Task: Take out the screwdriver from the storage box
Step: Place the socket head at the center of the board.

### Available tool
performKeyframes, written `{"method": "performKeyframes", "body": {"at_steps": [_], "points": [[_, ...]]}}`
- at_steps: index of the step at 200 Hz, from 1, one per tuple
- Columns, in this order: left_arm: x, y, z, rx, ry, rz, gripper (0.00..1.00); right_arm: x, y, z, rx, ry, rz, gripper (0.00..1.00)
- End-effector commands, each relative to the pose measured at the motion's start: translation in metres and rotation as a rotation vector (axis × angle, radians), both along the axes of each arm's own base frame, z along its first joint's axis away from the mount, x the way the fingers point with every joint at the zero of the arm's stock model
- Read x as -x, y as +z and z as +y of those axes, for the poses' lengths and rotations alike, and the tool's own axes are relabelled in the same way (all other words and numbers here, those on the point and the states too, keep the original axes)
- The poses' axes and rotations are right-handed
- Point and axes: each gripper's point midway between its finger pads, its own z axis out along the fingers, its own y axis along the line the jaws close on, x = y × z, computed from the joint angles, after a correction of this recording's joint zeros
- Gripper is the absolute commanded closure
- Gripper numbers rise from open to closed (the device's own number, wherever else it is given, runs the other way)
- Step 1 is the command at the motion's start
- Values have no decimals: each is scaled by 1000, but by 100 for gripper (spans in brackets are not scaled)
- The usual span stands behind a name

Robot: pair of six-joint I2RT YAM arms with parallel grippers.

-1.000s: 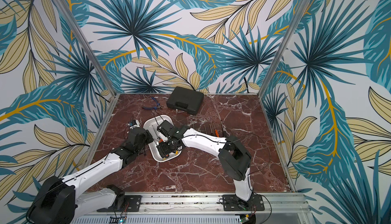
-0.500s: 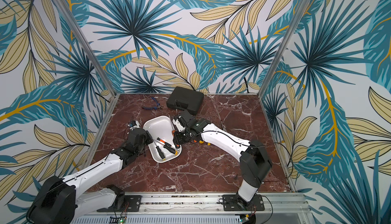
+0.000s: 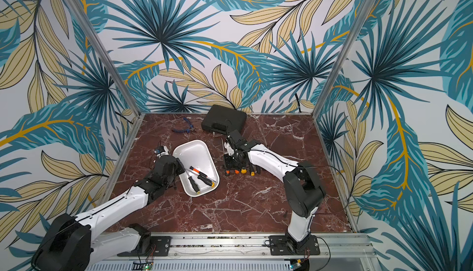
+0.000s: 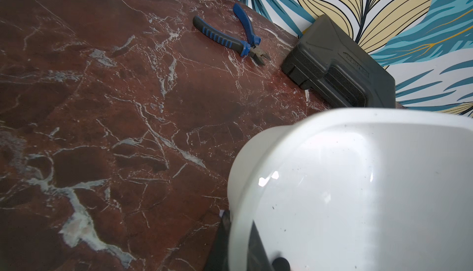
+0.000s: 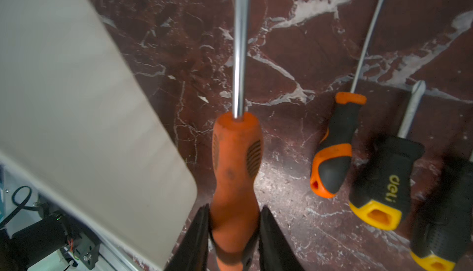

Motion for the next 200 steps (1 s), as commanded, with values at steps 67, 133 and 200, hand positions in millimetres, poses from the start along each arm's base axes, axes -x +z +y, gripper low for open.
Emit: {"method": "performKeyframes", "body": {"at_steps": [67,133,200], "points": [[-1,10,6,39,28,-76,100,-14,-48,-7,50,-76,100,86],[0,7,10,43,38,-79,100,-16,-61,-8,60,-85,138,79],[-2,4,12,48,47,-76,100,-18,-55,-9,57,-82,133,69]]}}
